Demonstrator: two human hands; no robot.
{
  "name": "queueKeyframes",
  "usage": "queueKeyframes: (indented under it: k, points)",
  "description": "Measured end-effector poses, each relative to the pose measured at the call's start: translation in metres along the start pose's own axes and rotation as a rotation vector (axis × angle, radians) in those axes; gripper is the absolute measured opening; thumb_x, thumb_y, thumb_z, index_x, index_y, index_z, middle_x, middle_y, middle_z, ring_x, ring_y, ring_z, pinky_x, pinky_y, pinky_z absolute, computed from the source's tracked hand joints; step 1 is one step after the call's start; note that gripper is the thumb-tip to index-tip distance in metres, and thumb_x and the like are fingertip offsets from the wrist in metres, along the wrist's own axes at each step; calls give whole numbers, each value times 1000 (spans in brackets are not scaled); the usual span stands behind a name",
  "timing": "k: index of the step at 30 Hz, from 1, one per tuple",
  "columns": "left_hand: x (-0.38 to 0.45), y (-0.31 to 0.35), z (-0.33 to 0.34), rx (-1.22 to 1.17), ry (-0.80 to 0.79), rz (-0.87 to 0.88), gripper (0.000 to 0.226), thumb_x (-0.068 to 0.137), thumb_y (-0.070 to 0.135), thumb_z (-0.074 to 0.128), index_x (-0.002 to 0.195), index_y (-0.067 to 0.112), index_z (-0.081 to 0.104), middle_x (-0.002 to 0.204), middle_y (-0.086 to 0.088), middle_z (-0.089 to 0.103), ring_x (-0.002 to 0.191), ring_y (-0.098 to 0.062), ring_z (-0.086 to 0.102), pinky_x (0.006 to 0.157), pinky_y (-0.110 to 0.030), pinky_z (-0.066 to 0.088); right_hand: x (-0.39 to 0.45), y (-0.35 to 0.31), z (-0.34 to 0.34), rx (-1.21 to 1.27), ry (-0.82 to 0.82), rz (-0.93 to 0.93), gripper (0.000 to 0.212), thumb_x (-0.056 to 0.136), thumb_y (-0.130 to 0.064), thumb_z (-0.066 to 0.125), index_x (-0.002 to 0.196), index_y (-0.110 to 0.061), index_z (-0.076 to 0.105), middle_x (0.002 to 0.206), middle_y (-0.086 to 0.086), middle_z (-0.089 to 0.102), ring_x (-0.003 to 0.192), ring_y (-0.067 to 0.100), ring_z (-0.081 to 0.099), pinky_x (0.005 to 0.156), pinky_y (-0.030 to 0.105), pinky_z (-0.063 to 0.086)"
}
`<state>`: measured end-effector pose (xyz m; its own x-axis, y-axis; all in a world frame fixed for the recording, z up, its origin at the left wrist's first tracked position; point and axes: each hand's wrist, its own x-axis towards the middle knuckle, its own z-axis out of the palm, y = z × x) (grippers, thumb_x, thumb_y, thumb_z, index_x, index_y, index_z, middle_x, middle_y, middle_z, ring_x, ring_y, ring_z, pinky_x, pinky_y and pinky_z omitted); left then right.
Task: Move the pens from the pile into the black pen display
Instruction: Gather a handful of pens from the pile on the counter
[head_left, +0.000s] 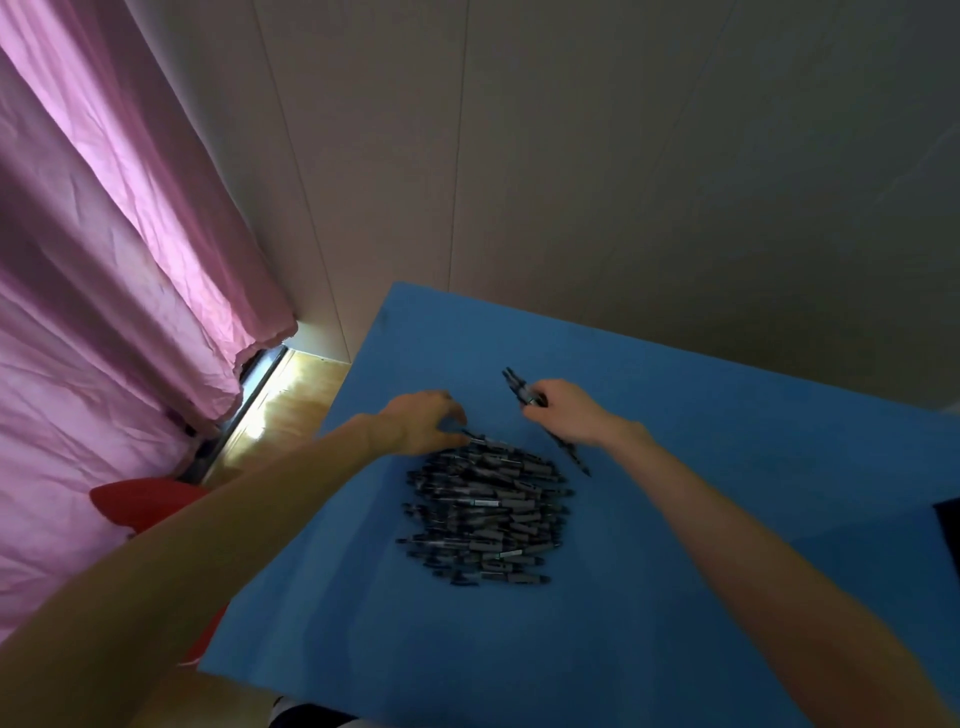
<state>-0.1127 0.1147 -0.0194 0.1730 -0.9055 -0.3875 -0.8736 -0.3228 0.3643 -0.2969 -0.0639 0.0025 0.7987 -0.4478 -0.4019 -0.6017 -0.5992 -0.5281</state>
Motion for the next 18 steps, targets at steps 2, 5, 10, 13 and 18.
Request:
queueKeyframes:
  k: [2,5,10,13,18]
  points:
    - [6,5,1,19,-12,19,46,98,50,59,136,22,60,139,-1,53,121,-24,55,100,-37,47,6,4,1,-53,-32,27,28,101,-25,57,78,-14,45,72,4,43,61,19,38,58,32,31]
    - [16,10,2,58,-28,34,43,97,43,64,134,22,61,133,-3,54,113,-24,58,95,-38,50,12,9,5,-137,-75,46,25,99,-25,58,80,-15,45,73,4,44,62,19,39,59,33,31]
    - [26,11,-1,89,-43,40,45,91,40,72,131,23,61,126,-1,56,107,-23,59,88,-37,51,18,15,10,-179,-79,16,24,98,-26,59,80,-17,46,74,3,45,62,19,40,57,32,31]
    - [29,11,0,104,-44,56,46,89,41,73,130,24,62,124,1,58,105,-21,60,87,-36,52,20,20,12,-180,-59,5,28,97,-25,59,76,-18,42,73,3,43,62,19,38,57,33,30]
    - [35,15,-1,120,-58,118,45,86,38,74,128,25,62,121,4,58,100,-17,60,77,-29,47,24,28,20,-142,-30,2,22,95,-25,60,82,-10,50,77,8,50,66,22,44,59,35,33]
